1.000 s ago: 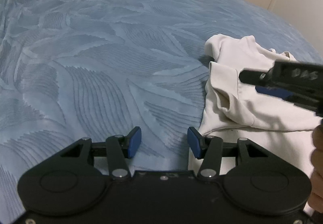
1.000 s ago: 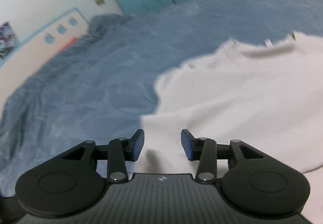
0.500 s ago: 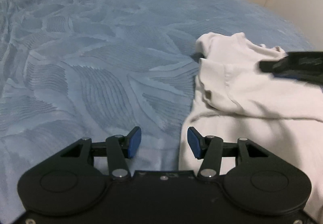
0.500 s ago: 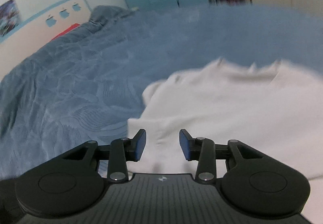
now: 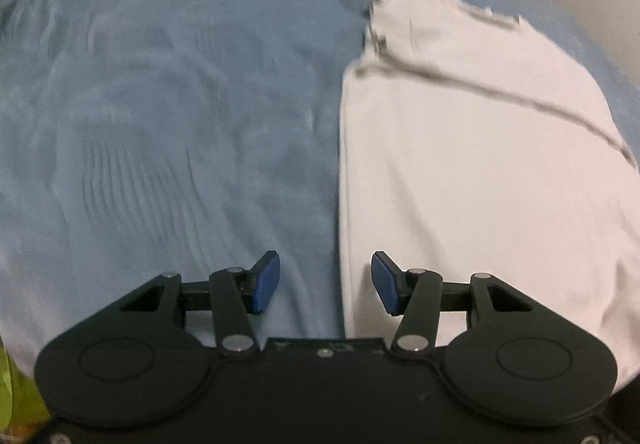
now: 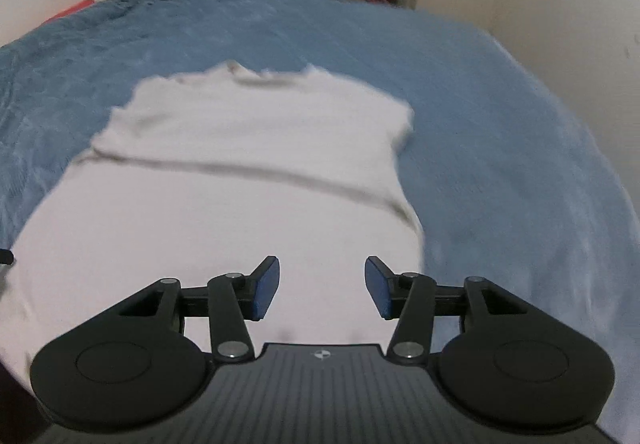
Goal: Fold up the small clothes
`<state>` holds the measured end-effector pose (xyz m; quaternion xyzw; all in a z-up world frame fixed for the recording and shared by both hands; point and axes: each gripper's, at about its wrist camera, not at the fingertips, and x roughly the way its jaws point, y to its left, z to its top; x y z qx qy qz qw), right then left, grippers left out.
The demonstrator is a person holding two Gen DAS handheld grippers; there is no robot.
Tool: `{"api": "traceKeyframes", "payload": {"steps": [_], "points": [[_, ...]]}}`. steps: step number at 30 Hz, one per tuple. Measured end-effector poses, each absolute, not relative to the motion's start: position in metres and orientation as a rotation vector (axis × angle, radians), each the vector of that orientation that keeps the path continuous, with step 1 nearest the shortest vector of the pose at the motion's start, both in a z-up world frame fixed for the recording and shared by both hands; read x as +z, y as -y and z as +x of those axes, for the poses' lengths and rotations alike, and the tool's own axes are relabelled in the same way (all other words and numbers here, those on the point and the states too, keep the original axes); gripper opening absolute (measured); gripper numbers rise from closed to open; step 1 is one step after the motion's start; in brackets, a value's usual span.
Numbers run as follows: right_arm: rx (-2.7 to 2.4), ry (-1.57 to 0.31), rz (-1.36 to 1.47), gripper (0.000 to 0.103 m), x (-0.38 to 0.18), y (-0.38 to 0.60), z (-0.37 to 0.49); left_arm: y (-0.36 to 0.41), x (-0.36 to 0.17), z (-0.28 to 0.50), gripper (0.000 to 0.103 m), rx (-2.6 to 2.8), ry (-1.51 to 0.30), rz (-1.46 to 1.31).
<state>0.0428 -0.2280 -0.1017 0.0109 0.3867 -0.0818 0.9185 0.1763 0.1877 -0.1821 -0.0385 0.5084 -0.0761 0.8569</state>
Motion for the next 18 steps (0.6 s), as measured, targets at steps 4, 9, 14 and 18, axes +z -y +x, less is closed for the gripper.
{"api": "traceKeyframes", "payload": {"steps": [4,9,14,18], "points": [[-0.206,-0.859,0.135,0.059,-0.129,0.252,0.01,-0.188,-0.19,0.15,0.052,-0.169,-1.118,-0.092],[-0.186,-0.922,0.154,0.059,-0.153,0.254,-0.014,-0.179,-0.185,0.124,0.052,-0.194,-1.126,-0.057],[-0.161,-0.951,0.214,0.06,-0.167,0.253,-0.03,-0.167,-0.18,0.116,0.053,-0.247,-1.145,-0.086],[-0.167,-0.964,0.258,0.064,-0.171,0.255,-0.033,-0.162,-0.183,0.117,0.053,-0.225,-1.16,-0.09]]}}
